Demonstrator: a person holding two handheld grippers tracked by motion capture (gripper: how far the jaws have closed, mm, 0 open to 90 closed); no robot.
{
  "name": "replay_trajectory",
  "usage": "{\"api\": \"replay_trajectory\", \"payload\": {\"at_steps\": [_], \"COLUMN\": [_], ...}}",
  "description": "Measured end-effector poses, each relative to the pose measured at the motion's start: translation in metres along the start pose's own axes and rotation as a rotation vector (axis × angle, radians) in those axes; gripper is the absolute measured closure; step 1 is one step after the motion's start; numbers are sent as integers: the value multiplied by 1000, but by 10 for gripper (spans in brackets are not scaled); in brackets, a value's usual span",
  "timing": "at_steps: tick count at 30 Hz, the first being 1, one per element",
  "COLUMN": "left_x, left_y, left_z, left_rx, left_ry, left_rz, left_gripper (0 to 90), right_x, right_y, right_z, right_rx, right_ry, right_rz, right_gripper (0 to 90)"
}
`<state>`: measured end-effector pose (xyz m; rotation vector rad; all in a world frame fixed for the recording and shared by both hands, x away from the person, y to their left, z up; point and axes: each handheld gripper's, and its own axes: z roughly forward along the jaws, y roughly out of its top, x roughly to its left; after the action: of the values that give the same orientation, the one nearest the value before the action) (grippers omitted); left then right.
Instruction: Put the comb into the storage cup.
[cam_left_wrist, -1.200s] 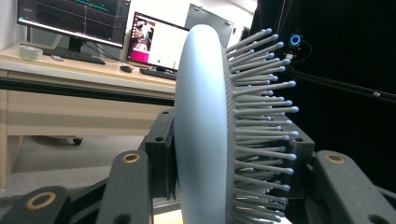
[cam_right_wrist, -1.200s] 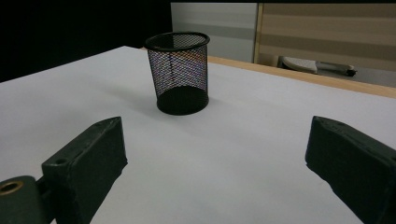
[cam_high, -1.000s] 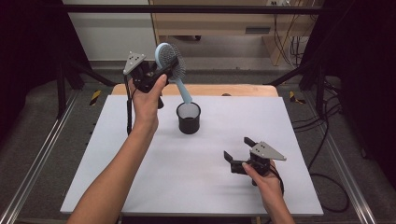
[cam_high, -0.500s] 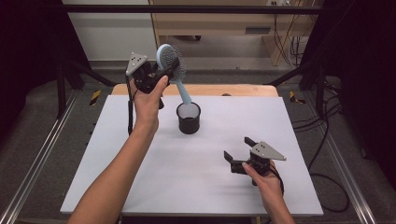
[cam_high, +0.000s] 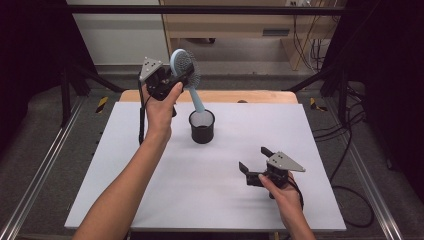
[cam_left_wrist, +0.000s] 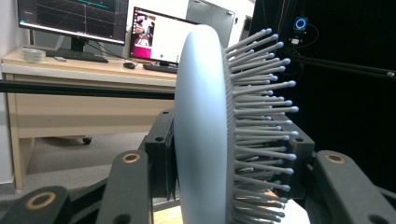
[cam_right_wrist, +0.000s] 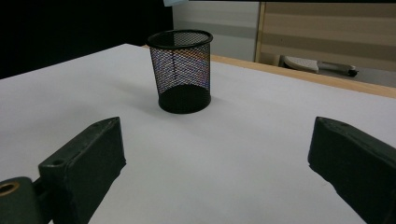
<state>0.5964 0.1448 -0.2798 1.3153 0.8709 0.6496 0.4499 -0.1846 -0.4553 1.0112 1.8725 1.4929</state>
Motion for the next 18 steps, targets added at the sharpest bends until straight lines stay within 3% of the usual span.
{"api": "replay_trajectory", "payload": {"at_steps": [5, 18], "left_x": [-1, 2], "left_y": [-2, -12], "left_z": [1, 1], "left_rx": [8, 17], "left_ry": [-1, 4], "left_rz": [21, 9], "left_gripper": [504, 504], "right_x": [1, 3], "right_y": [0, 0], "right_z": [1, 2], "right_rx": [3, 4], "right_ry": [5, 11], "right_rz": [1, -11], "right_gripper": [41, 40]}}
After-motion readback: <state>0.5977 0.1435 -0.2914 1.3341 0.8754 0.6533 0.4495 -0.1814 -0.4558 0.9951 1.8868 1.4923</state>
